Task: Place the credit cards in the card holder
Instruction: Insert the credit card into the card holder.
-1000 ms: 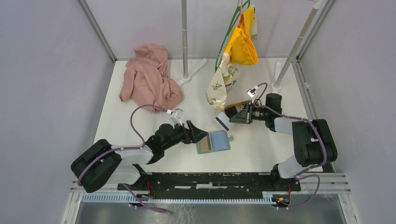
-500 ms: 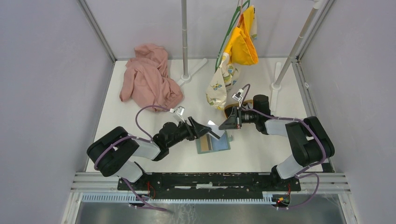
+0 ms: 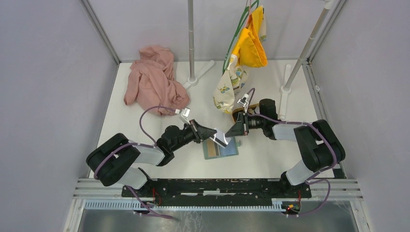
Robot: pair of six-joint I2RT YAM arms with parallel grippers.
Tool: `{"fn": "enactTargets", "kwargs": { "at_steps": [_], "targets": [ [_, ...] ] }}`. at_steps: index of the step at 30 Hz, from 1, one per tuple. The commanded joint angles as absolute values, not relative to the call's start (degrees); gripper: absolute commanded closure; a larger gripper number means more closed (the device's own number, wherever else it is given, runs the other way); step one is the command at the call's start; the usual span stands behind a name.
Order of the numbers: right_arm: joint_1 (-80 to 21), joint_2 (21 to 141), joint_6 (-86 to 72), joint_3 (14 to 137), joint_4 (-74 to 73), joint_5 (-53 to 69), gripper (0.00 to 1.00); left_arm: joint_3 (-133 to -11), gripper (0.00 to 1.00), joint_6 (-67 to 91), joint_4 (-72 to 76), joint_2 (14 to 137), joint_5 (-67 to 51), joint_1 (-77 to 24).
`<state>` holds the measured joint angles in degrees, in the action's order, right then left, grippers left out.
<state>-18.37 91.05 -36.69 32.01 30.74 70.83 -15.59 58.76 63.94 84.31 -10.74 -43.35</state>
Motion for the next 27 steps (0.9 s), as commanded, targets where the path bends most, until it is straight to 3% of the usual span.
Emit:
{"fn": "enactTargets", "kwargs": {
  "at_steps": [1,6,10,17,22,25,27],
  "targets": [
    [-19.23,91.12,-31.87,34.92,29.78,74.45,0.99,-17.9,0.98,51.24,62.32,80.1,-14.85,-42.75],
    [-20.27,91.46,-15.09,40.24,12.64,77.06,0.65,-21.57,0.98,38.59,48.71,75.69,-20.7,-42.58],
    [-22.21,92.55,3.09,46.35,-5.8,78.61,0.56,-25.01,0.98,30.82,39.31,73.45,-25.6,-42.32],
    [-26.02,92.35,21.05,51.47,-21.83,76.78,0.67,-28.71,0.98,25.81,32.18,72.49,-30.6,-42.11],
    [-26.98,91.86,23.41,51.76,-23.1,76.61,0.95,-28.75,0.98,26.33,32.47,71.94,-30.59,-42.1],
    [-26.98,91.5,24.69,52.05,-24.41,76.95,1.0,-28.29,0.97,27.52,33.07,71.54,-29.75,-42.1],
    [-26.9,90.38,22.98,51.08,-23.17,75.62,1.0,-27.73,0.82,28.38,31.91,70.29,-26.73,-41.99]
  ]
}}
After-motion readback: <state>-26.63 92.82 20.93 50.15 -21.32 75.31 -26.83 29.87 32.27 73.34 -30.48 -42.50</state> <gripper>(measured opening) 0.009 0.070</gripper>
